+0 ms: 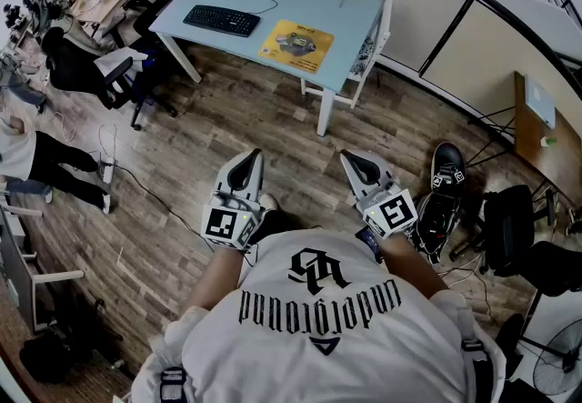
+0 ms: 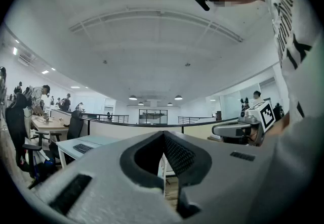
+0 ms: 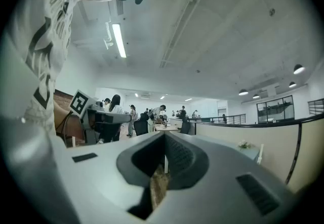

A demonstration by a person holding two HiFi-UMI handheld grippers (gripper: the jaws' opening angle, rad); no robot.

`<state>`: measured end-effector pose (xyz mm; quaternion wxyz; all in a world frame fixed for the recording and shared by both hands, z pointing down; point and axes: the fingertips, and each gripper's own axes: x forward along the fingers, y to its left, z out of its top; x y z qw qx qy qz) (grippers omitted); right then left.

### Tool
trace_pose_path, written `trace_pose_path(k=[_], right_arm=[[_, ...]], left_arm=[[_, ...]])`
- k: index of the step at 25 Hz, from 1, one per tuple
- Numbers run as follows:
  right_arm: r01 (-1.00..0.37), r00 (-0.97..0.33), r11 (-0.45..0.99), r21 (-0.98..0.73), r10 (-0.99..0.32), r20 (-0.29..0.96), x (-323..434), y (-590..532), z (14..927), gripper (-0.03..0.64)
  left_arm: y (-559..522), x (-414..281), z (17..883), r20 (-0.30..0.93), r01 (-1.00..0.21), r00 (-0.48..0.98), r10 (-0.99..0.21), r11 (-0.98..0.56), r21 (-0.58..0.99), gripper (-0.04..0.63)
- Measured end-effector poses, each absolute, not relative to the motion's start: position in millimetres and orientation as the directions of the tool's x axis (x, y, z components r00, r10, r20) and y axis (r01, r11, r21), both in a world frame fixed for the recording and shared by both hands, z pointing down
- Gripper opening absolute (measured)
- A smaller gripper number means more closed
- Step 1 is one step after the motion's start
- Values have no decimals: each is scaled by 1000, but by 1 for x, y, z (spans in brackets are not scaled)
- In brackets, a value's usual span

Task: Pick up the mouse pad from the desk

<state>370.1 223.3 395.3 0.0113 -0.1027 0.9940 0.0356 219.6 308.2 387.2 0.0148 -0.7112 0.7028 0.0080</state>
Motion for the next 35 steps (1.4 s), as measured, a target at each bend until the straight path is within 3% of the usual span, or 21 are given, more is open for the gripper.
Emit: trace_pose_path(k=[18,29,35], right_arm=[[-161,-987,986,52,-161,-4,335,211,406,5],[-231,-972,972,53,-232,21,282,185,414,8],[-268,-961,963,40,-270,52,233,175,414,112]], left_arm=[[280,190,394,-16,-999,39,-999,-39,-1,7],[261,130,405,-17,-998,62,-998,-62,20,6],[252,82,400,-13,-996,87,-996,-87,20,7]])
